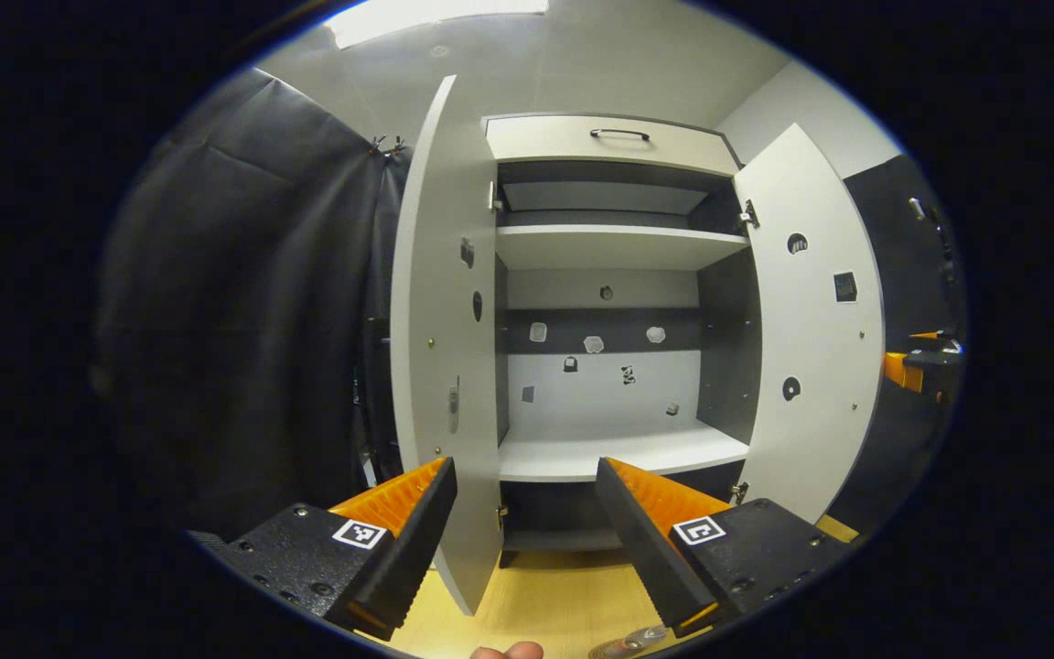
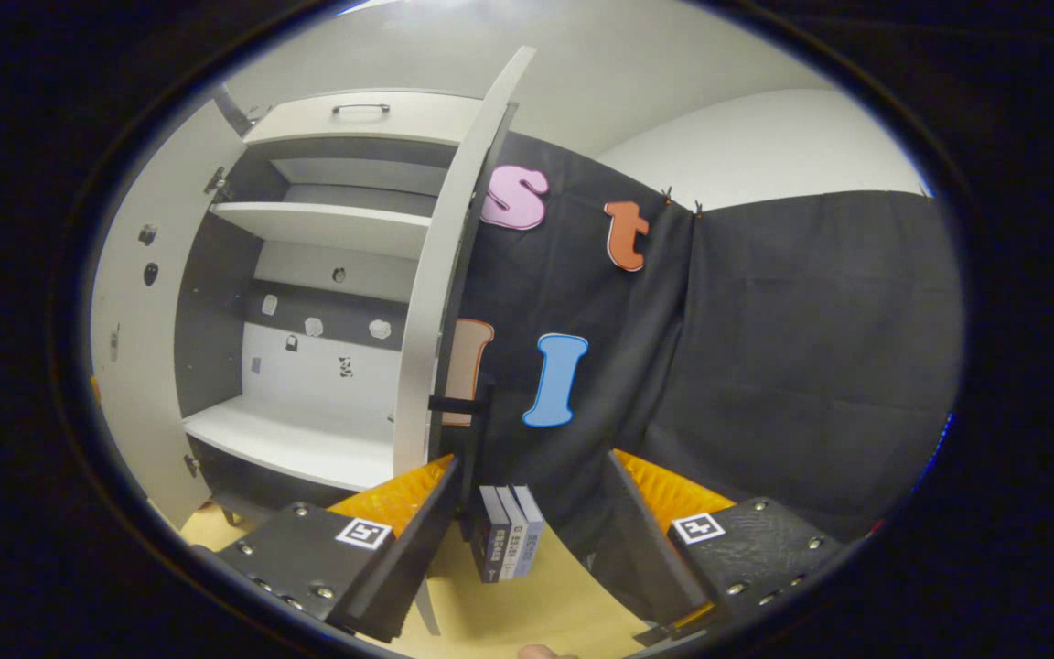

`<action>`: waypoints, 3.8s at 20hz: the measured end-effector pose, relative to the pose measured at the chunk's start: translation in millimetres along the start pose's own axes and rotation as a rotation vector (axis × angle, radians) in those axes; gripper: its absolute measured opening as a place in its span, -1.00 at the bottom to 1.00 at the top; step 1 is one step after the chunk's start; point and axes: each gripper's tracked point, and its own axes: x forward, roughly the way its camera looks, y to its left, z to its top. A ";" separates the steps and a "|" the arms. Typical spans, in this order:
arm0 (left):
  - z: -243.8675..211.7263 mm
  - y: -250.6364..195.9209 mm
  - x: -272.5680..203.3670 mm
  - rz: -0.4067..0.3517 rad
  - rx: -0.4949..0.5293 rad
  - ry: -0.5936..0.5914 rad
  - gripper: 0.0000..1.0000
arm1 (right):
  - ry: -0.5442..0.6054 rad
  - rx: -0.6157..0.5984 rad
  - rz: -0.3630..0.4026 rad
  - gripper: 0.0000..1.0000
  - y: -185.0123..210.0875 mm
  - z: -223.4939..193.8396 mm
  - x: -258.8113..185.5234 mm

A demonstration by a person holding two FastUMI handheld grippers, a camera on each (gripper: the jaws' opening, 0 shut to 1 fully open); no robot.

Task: Grasp the bottle in the cabinet with the left hand and place it on the coaster, then close the right door with the right hand and the left door with the left hand.

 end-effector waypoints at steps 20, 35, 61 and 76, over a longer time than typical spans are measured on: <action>-21.4 110.4 -34.7 0.286 -0.093 0.045 0.93 | -0.028 0.039 0.323 0.92 139.3 18.5 -2.3; -30.6 141.6 -41.4 0.376 -0.115 0.059 0.86 | -0.072 0.037 0.505 0.92 221.2 36.5 -18.7; -53.4 134.2 27.1 0.268 -0.189 0.090 0.94 | -0.045 0.014 0.371 0.92 193.1 22.8 6.2; -57.7 128.6 39.8 0.217 -0.142 0.105 0.91 | -0.023 0.013 0.360 0.92 196.1 13.4 14.5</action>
